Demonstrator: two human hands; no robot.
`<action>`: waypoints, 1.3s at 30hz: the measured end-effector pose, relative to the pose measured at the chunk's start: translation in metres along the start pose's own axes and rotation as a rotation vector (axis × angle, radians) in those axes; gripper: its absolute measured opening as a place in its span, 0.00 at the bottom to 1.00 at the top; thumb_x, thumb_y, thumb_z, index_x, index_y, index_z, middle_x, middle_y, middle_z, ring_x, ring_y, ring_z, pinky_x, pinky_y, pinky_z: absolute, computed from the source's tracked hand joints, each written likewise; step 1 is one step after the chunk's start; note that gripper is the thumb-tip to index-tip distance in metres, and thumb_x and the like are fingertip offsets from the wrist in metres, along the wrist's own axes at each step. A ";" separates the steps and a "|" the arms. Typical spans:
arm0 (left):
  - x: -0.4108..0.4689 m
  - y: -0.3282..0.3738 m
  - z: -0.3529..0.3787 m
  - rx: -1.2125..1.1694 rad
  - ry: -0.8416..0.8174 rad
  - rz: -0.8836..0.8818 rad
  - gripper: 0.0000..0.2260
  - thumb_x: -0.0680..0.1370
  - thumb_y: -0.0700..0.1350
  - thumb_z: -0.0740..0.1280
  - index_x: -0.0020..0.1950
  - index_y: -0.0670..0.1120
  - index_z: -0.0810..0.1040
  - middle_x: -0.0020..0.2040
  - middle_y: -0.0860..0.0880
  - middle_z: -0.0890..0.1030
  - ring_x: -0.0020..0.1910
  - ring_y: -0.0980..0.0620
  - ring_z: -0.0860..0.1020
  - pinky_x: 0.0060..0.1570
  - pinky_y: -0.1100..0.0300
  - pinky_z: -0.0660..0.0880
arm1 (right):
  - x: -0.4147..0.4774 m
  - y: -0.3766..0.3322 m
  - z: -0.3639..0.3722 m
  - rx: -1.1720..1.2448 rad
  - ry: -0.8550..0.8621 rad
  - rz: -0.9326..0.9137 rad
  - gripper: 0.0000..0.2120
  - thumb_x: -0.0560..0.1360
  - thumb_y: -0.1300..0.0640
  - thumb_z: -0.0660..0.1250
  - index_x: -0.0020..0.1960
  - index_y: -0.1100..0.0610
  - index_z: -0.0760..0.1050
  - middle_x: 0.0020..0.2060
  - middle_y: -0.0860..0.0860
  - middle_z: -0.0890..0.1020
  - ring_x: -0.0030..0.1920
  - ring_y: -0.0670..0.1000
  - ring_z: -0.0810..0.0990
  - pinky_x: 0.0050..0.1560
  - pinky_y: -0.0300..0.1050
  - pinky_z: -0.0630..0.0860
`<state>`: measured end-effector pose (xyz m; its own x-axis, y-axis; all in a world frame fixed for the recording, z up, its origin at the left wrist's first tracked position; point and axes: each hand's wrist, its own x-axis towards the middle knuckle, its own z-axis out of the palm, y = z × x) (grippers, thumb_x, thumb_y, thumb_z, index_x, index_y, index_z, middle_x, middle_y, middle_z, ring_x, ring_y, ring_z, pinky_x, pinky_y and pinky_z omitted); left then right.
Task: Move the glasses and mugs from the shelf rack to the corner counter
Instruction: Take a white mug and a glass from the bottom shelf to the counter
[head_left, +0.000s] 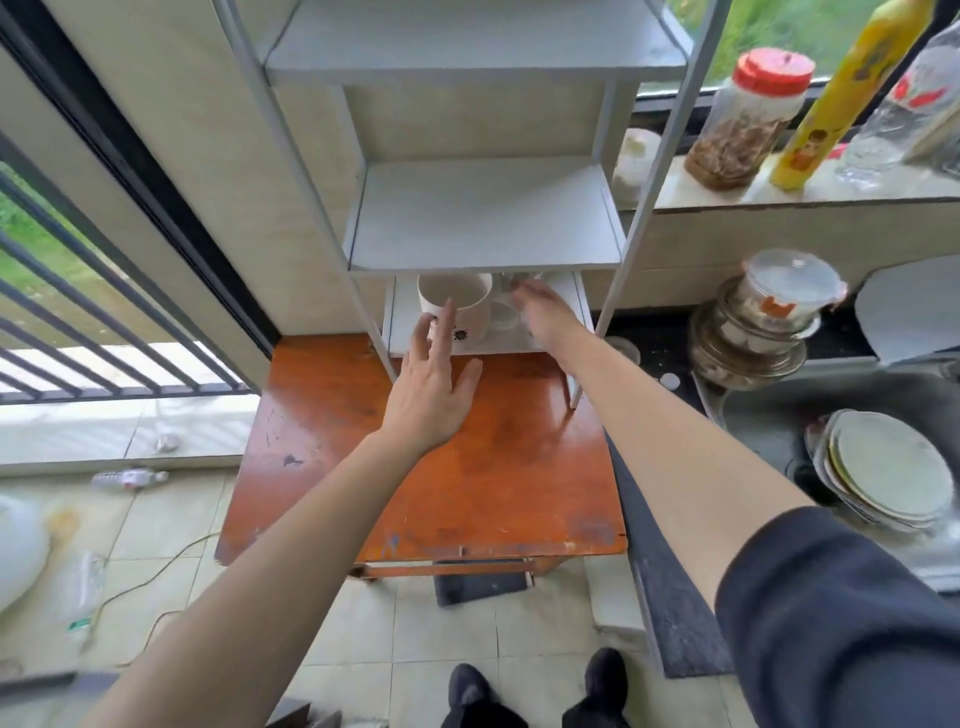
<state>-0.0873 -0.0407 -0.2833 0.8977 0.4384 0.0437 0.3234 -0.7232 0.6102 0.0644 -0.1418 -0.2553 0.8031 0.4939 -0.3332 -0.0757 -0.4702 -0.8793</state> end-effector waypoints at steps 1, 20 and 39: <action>0.001 0.002 0.001 0.034 0.000 0.018 0.32 0.82 0.55 0.59 0.80 0.59 0.44 0.80 0.45 0.50 0.75 0.39 0.64 0.62 0.43 0.72 | 0.002 -0.002 0.001 0.005 -0.011 0.016 0.18 0.83 0.51 0.53 0.69 0.51 0.72 0.66 0.53 0.77 0.65 0.55 0.74 0.68 0.53 0.70; 0.023 0.023 0.010 -0.378 0.216 -0.430 0.24 0.80 0.61 0.60 0.65 0.43 0.69 0.62 0.45 0.74 0.59 0.43 0.75 0.52 0.53 0.69 | -0.024 0.043 -0.020 0.116 0.106 0.003 0.16 0.82 0.45 0.57 0.52 0.56 0.77 0.46 0.48 0.79 0.56 0.55 0.79 0.65 0.59 0.76; 0.018 0.037 0.012 -1.433 0.006 -0.631 0.17 0.80 0.55 0.63 0.58 0.41 0.74 0.43 0.46 0.77 0.33 0.51 0.74 0.34 0.55 0.74 | -0.039 0.055 -0.026 0.236 0.127 0.048 0.12 0.80 0.46 0.60 0.49 0.53 0.77 0.45 0.46 0.79 0.49 0.50 0.80 0.58 0.49 0.75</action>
<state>-0.0554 -0.0658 -0.2694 0.7298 0.4676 -0.4987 0.0861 0.6608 0.7456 0.0437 -0.2058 -0.2821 0.8618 0.3724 -0.3443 -0.2393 -0.2999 -0.9235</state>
